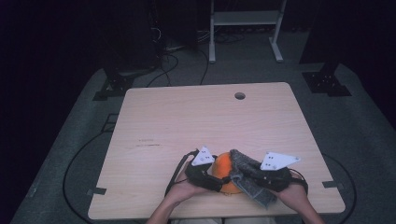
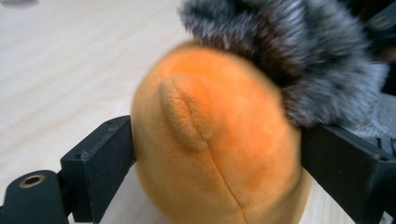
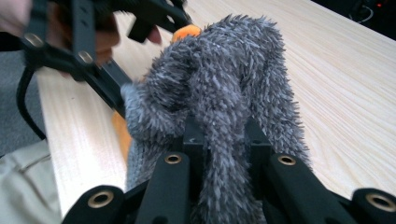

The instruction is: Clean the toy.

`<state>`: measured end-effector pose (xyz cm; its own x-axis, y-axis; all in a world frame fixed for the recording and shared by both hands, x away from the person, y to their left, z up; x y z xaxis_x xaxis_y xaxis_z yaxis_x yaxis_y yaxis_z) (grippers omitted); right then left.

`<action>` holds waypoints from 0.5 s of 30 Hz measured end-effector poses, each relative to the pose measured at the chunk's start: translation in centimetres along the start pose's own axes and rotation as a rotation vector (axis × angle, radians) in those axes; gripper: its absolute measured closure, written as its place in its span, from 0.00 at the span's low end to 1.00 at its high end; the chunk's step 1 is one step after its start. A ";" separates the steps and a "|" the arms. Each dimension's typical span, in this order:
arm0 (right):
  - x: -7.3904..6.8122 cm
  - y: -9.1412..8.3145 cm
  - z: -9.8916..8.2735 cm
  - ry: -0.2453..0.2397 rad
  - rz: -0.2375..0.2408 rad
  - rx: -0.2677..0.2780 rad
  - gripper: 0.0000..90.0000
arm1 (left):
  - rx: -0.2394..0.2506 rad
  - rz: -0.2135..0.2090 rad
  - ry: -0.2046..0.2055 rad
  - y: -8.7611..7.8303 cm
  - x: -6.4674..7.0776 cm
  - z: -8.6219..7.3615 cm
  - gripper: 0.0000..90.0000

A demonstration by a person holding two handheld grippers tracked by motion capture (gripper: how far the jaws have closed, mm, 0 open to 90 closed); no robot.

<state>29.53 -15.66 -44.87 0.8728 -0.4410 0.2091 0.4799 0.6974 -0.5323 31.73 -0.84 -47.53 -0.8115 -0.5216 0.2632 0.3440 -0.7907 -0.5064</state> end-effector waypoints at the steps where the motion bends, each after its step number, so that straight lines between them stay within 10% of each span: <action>1: 0.0 0.0 0.0 0.000 0.000 0.000 0.84 | 0.000 0.000 0.000 0.0 0.0 0.0 0.19; 6: 2.1 -0.9 0.1 0.087 -0.029 0.043 0.84 | 0.038 0.016 0.084 -0.3 0.3 -0.1 0.37; 15: 3.4 -1.1 -2.6 0.188 -0.009 0.015 0.84 | 0.037 -0.029 0.061 -0.7 -0.4 -0.7 0.32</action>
<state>31.74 -19.37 -45.75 0.8370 -0.5443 0.0557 0.4901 0.7006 -0.5187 31.53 0.15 -47.83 -0.8482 -0.4788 0.2265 0.3363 -0.8171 -0.4682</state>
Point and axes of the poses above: each handheld gripper's, and its own axes: y roughly forward along the jaws, z roughly out of its top, x roughly to its right, the point moved 7 cm from there along y, roughly forward along the jaws, and after that the axes turned 10 degrees about -y, right-handed, at the moved point
